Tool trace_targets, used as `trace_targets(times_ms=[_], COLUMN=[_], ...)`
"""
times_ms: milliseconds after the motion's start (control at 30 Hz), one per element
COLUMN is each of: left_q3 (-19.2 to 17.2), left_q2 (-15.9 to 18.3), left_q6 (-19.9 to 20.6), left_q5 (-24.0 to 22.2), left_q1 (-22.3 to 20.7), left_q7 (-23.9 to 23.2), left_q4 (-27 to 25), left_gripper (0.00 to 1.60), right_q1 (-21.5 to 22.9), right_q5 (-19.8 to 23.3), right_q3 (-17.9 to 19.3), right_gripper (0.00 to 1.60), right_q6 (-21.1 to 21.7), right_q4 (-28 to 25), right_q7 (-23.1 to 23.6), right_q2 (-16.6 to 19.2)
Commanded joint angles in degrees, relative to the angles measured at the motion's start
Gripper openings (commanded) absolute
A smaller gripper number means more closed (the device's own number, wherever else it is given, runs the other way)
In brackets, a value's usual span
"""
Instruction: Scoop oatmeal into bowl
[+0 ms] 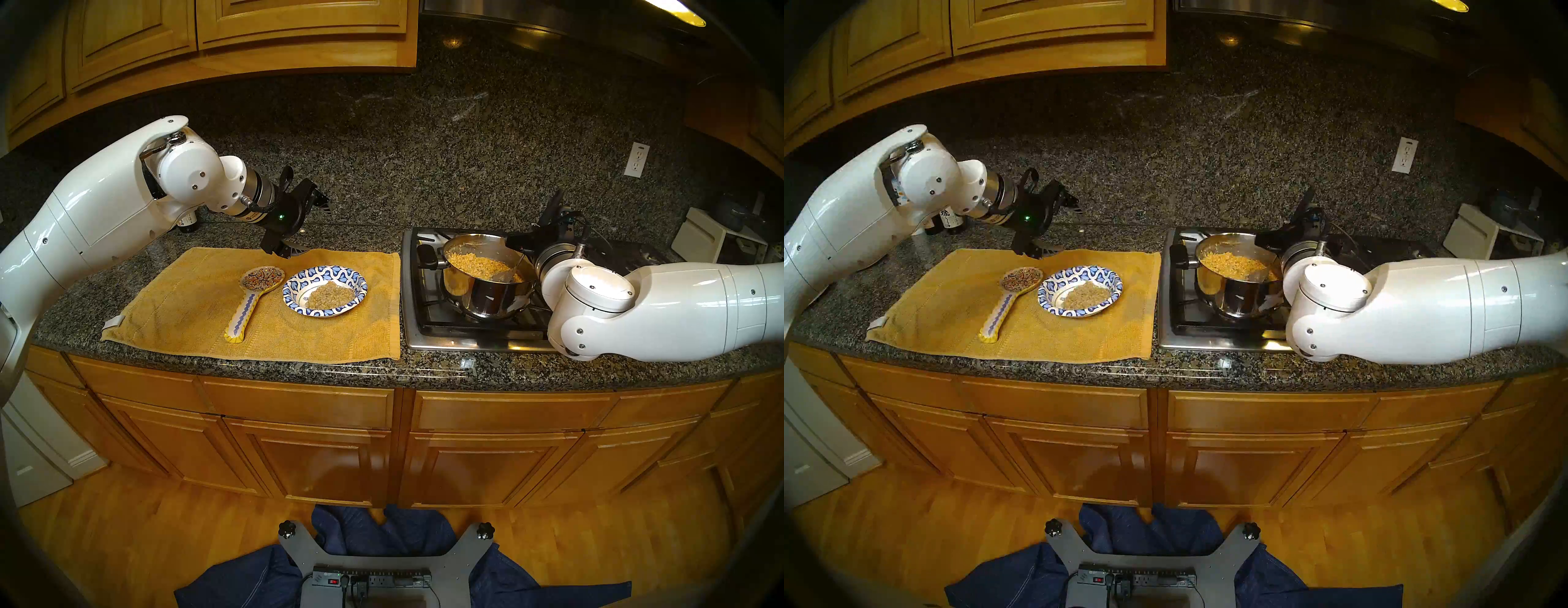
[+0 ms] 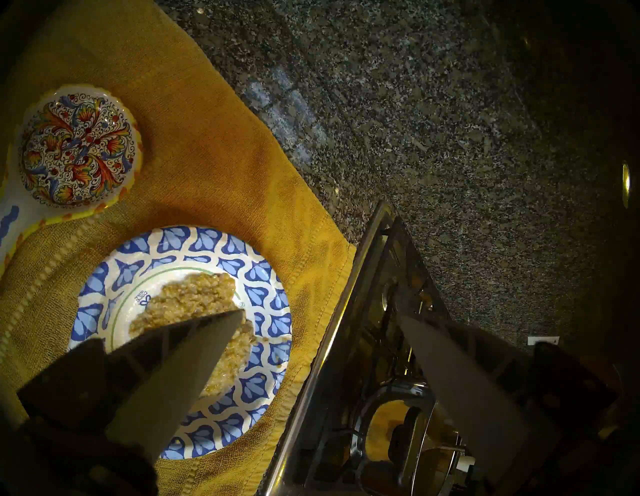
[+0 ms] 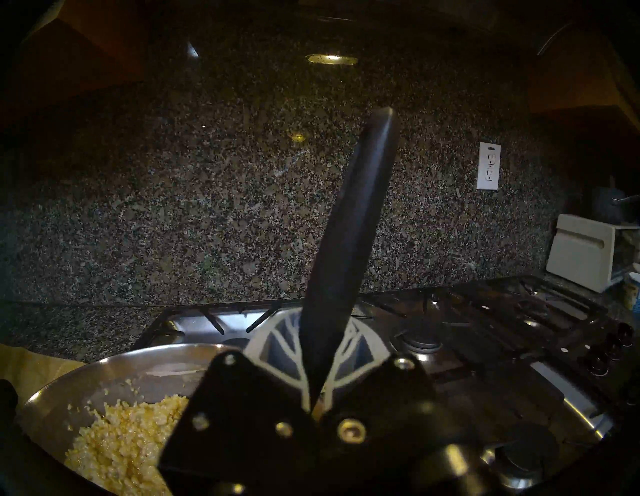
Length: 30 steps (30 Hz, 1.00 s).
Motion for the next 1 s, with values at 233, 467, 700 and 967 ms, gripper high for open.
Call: trace_targets(times_ms=[233,467,700,967], left_q3=[-2.01,-2.02,-2.02,-2.03], left_q2=[-0.1,-0.1,-0.11,-0.11], left_q6=[0.11,0.11,0.12,0.12], left_q5=[-0.12,-0.11,-0.11,-0.11], left_q1=[-2.24,-2.23,-2.23,-2.23], left_q7=[-0.96,-0.95,-0.96,-0.97], left_q4=[0.1,0.1,0.11,0.11], left_gripper=[1.6,1.6,1.6,1.6], right_q1=[3.13,3.77,3.94,3.88], right_q5=[-0.85,-0.96,-0.91,-0.55], right_q3=[-0.67,-1.71,-2.36,-2.44], right_gripper=[0.07,0.14,0.51,0.65], right_q6=[2.65,3.82,4.35,4.69], right_q4=[-0.37,-1.17,-1.69,-1.96], right_q7=[0.27,0.17,0.61,1.25], right_q2=[3.11,5.09,6.18,6.63])
